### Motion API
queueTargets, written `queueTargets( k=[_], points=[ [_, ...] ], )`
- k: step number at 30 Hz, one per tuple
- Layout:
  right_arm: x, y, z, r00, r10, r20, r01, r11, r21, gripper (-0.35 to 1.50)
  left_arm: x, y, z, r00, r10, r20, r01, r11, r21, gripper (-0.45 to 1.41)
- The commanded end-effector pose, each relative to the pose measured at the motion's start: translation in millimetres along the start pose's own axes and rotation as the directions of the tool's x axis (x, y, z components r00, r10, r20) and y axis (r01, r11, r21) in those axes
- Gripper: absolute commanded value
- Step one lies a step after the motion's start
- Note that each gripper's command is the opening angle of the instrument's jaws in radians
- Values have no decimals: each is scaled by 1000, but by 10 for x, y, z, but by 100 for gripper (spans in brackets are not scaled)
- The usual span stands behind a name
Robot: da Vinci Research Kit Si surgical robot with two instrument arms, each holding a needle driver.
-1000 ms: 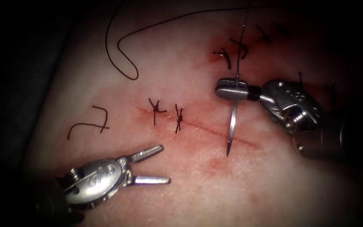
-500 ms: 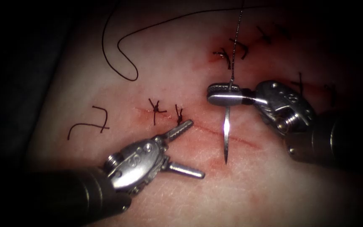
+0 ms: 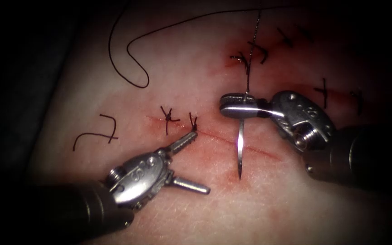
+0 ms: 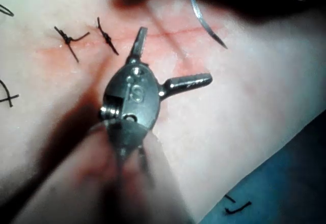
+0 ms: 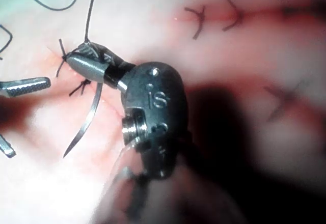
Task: Wound Closure
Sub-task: Push needle through tissue on top of incision
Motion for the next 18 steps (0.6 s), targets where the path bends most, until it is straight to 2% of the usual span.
queueTargets(
  k=[1,6,9,18],
  points=[
    [-13,7,8,999,-45,-2,45,999,-7,-35,-10,3,3,1000,25,18,-25,1000,4,64],
    [-20,20,18,973,-232,-1,232,972,-35,-35,-31,-1,4,992,52,112,-58,997,43,27],
    [-21,24,25,942,-334,0,334,942,-44,-35,-43,-14,11,991,56,119,-64,996,62,15],
    [-5,26,33,879,-475,-37,469,877,-106,-35,-77,-35,39,968,96,233,-133,979,151,10]
  ],
)
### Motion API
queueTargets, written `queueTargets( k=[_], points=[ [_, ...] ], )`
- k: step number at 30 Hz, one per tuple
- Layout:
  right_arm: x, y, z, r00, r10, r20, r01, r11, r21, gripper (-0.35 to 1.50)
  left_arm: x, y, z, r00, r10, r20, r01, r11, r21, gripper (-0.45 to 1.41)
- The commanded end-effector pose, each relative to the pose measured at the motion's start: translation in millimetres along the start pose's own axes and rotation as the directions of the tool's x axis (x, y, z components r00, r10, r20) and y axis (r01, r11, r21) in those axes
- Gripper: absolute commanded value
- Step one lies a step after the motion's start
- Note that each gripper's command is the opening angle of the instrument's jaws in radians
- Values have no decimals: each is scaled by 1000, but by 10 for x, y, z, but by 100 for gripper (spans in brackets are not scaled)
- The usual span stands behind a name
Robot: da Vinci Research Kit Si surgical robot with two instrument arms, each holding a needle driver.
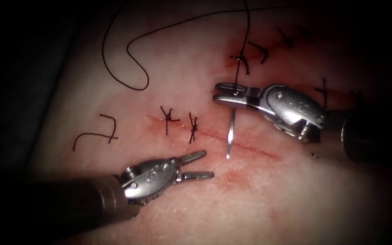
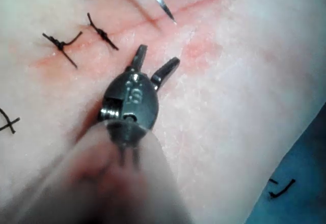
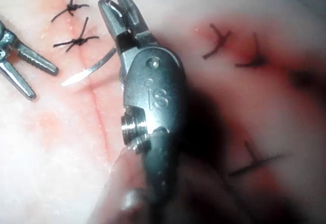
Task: Wound Closure
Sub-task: Push needle through tissue on top of incision
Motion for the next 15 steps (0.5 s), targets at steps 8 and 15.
queueTargets(
  k=[8,15],
  points=[
    [2,13,10,996,-85,-28,84,995,-46,-35,-30,-10,27,996,36,83,-42,996,74,10],
    [-3,15,14,979,-201,-27,199,978,-63,-35,-45,-10,32,989,52,142,-63,995,75,10]
  ],
)
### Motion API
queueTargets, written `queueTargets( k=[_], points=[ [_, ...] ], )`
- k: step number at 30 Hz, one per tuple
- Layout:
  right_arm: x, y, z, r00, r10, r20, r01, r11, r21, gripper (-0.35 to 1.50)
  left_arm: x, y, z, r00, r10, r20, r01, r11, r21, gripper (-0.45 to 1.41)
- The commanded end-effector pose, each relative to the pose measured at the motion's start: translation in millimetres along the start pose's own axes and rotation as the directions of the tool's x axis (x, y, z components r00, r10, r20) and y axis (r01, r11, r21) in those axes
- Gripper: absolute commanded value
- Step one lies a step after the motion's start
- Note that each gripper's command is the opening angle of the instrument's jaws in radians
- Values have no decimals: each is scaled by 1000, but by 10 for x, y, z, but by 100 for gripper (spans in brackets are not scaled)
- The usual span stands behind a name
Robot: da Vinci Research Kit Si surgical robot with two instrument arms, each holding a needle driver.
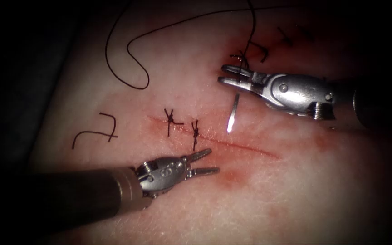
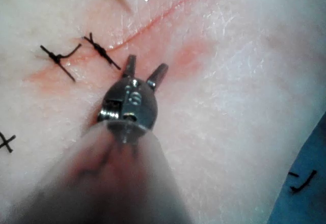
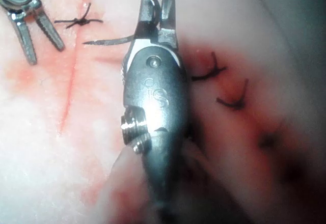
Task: Wound Closure
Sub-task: Push needle through tissue on top of incision
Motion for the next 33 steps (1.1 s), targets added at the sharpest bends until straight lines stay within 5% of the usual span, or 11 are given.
queueTargets(
  k=[1,33],
  points=[
    [-9,0,9,1000,-28,-4,28,1000,0,-35,-5,5,8,1000,1,4,-1,1000,-3,12],
    [-40,-19,23,959,-278,44,278,960,10,-35,17,40,-23,999,47,21,-47,999,-1,12]
  ],
)
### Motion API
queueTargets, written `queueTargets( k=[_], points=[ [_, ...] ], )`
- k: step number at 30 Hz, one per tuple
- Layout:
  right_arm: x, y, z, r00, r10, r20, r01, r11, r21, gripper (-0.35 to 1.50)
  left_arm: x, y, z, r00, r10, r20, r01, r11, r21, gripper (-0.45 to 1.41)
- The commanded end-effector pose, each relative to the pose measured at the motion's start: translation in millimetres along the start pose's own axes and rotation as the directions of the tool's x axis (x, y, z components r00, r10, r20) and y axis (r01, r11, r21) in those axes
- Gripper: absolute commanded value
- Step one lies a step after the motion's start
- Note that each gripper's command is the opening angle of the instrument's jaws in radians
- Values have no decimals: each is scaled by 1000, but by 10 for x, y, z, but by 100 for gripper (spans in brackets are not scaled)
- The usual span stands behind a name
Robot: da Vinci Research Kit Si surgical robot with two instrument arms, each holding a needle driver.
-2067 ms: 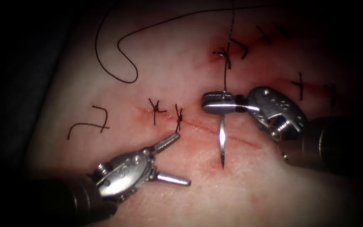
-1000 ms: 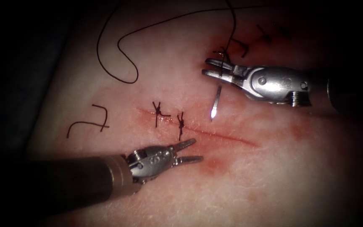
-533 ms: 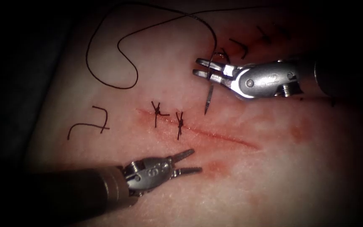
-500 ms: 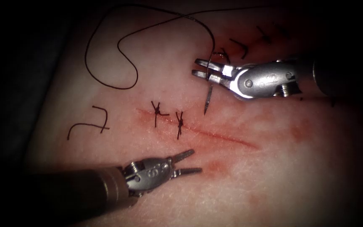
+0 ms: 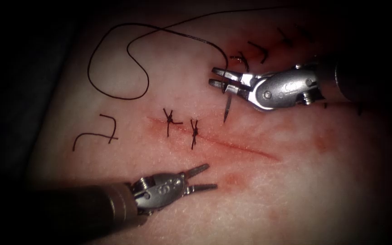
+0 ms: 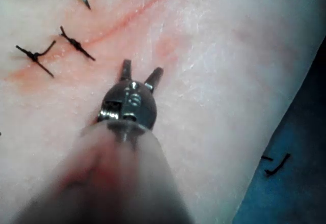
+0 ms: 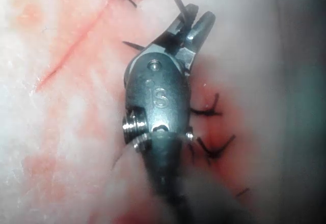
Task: Wound Closure
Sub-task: Push needle through tissue on top of incision
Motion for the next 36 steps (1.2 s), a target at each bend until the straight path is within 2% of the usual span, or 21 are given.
queueTargets(
  k=[1,9,17,18,24,28,36],
  points=[
    [-4,-5,8,1000,-7,-3,7,1000,0,-35,-4,4,7,1000,0,1,0,1000,-1,12],
    [-11,-18,12,1000,-29,1,29,1000,-10,-35,-3,7,4,1000,-1,3,1,1000,2,12],
    [-21,-45,6,990,-142,-16,142,990,-17,-35,-1,9,-3,1000,-2,8,2,1000,-2,12],
    [-23,-57,2,977,-212,-29,211,977,-20,-35,-2,8,-7,1000,-1,5,1,1000,-3,12],
    [-27,-88,-12,936,-345,-70,343,939,-30,-35,-5,7,-20,1000,1,-1,-1,1000,-8,10],
    [-26,-106,-20,914,-395,-94,393,919,-43,-35,-9,4,-28,1000,2,-5,-2,1000,-3,10],
    [-18,-127,-32,884,-451,-125,446,892,-67,-35,-17,-2,-38,1000,7,1,-7,1000,7,5]
  ],
)
